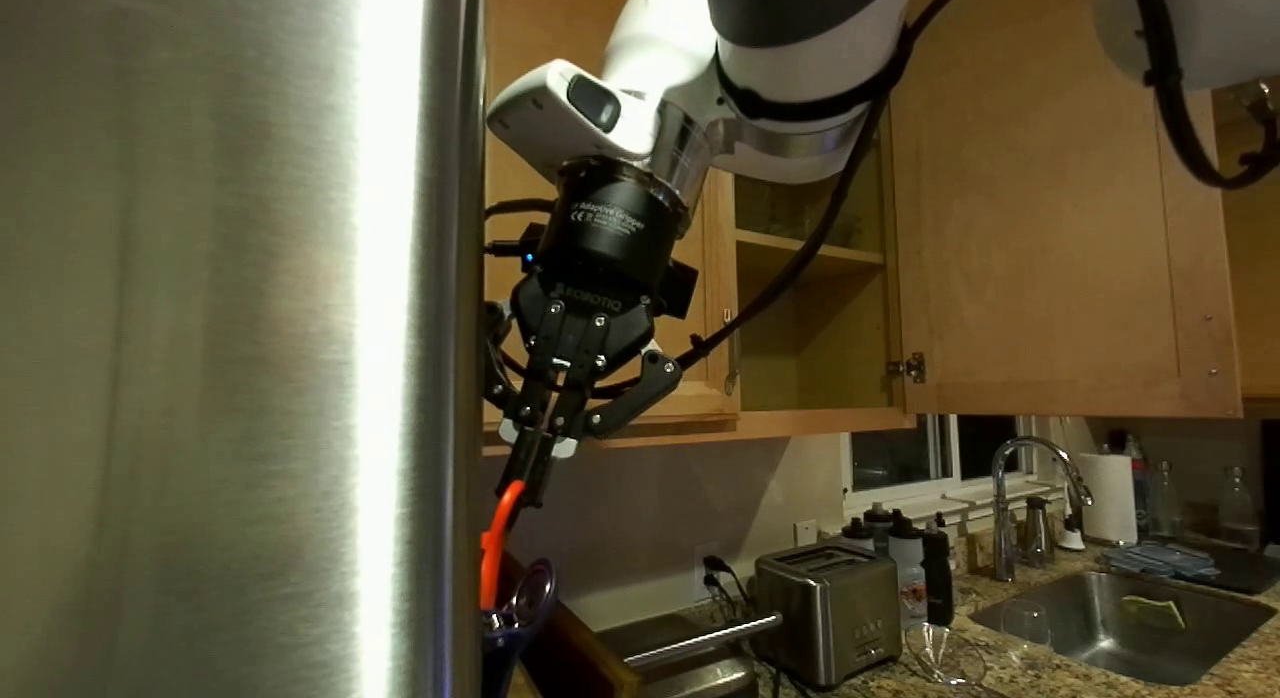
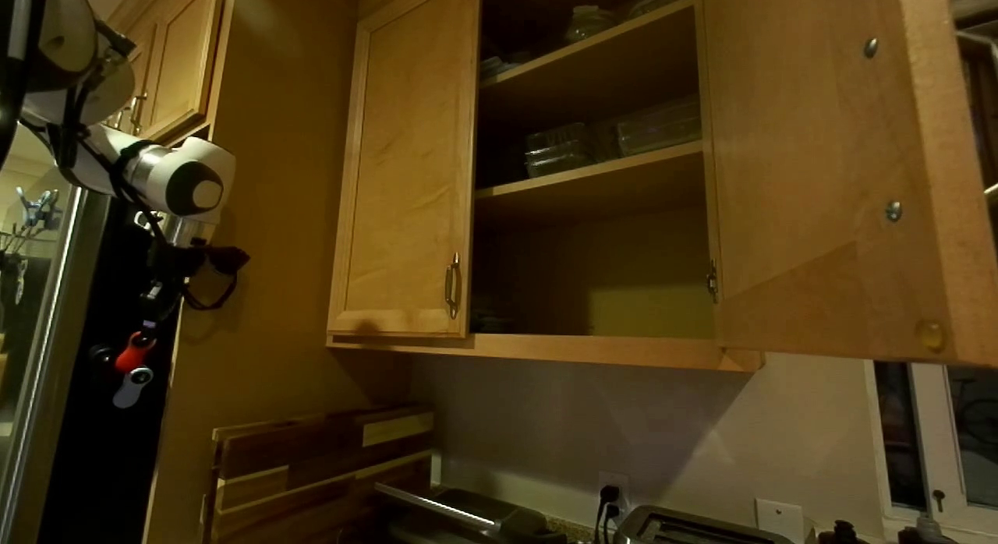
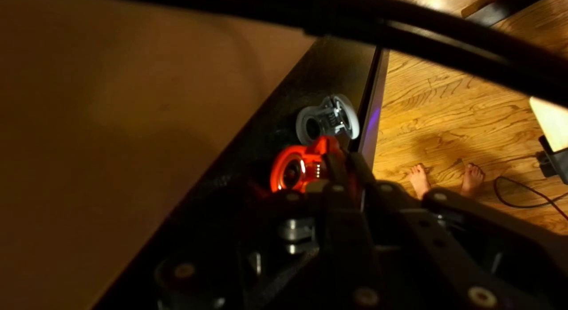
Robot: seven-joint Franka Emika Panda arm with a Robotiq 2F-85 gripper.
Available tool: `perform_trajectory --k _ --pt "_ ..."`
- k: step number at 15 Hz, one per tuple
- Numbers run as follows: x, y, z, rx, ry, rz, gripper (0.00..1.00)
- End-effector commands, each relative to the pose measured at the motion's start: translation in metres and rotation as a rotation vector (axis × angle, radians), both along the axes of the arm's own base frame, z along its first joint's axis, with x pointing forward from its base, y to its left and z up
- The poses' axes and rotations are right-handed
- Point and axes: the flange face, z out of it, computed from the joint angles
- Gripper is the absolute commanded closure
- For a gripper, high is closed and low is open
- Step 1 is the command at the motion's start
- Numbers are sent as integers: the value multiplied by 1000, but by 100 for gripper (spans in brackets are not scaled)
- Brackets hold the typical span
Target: Open the cupboard, take the orange clamp and put it inside
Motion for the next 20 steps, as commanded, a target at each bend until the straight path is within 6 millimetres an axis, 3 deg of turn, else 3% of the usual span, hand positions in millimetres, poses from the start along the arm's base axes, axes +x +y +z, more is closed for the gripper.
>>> perform_trajectory --k 1,9,14,20 --pt "-5 -6 30 94 -14 -74 95" --pt "-28 -52 88 185 -131 -338 94" --pt "-33 -85 92 183 -146 -520 94" --pt "-18 -141 92 176 -93 -828 95"
